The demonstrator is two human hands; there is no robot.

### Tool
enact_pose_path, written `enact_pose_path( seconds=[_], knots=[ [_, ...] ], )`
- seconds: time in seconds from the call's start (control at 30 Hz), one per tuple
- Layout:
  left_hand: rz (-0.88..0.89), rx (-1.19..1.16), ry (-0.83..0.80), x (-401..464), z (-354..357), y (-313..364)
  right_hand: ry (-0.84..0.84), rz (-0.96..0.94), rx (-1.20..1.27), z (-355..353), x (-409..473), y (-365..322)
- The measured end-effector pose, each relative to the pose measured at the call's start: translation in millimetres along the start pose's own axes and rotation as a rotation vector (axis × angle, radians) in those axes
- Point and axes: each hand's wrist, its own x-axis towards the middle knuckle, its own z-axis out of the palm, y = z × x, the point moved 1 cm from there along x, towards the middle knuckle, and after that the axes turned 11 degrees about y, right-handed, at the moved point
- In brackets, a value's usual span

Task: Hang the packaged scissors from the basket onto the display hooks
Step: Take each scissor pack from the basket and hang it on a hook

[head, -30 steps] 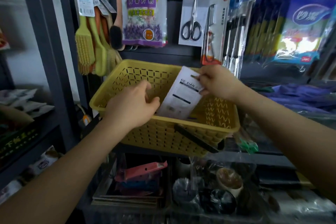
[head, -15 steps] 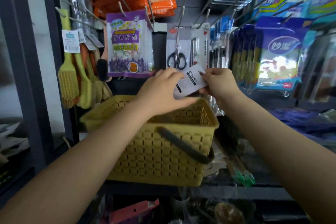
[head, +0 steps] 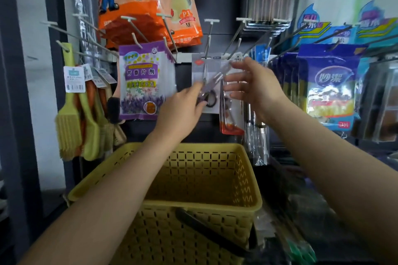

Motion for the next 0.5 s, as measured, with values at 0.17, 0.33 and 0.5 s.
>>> enact_pose_path(
  seconds=[0.17,0.33,0.5],
  knots=[
    [-0.361,-0.42,-0.069,12,5,-13,0.053,-0.141,-0.29,17,23,2],
    [-0.528,-0.668,-0.069,19,8,-19,0.009,-0.063,-0.133,37,44,-5],
    [-0.534,-0.743,-0.038,21,15,-25,0.077,-0.098,-0.023,49,56,-7]
  ],
)
